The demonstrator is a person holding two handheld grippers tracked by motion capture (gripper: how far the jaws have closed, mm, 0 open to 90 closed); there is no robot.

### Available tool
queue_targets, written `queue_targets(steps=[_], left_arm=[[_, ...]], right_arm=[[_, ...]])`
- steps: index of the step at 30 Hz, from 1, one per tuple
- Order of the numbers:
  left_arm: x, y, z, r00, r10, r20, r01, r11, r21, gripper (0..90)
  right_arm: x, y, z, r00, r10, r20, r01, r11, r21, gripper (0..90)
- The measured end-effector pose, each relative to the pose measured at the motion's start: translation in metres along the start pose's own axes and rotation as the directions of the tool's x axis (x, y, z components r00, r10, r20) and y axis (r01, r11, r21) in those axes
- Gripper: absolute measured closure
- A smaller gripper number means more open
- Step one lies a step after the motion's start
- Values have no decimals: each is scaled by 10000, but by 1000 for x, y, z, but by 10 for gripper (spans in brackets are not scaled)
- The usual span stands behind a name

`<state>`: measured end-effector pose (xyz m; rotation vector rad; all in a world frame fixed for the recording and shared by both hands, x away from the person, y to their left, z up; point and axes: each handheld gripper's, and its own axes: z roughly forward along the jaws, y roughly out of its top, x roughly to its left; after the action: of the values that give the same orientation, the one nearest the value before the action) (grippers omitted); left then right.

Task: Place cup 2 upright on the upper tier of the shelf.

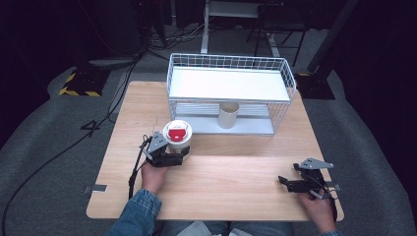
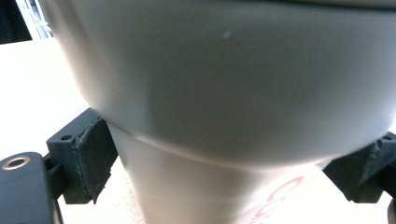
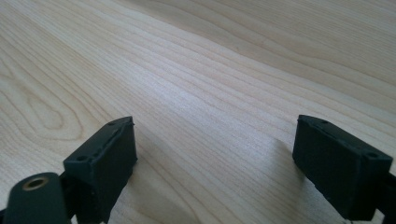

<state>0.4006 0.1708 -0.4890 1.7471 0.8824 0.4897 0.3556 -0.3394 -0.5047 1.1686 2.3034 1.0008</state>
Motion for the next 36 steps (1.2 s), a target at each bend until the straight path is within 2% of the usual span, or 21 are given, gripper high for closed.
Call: queue_targets(steps=[15,22,29,36], left_arm=[[-2,2,-5,10000,51,82,-53,9998,186,99],[-4,4,-9,9998,-54,166,54,10000,36,100],[-9,14,-19,9998,-20,176,19,10000,43,100],[-14,23,-32,9997,-185,172,184,9998,9,100]], right_arm=[[0,0,0,10000,1,0,-1,10000,0,140],[0,0,0,10000,0,0,0,10000,1,140],[1,0,1,9999,95,52,-95,9999,34,126],[1,1,1,9999,89,94,-89,9999,56,121]])
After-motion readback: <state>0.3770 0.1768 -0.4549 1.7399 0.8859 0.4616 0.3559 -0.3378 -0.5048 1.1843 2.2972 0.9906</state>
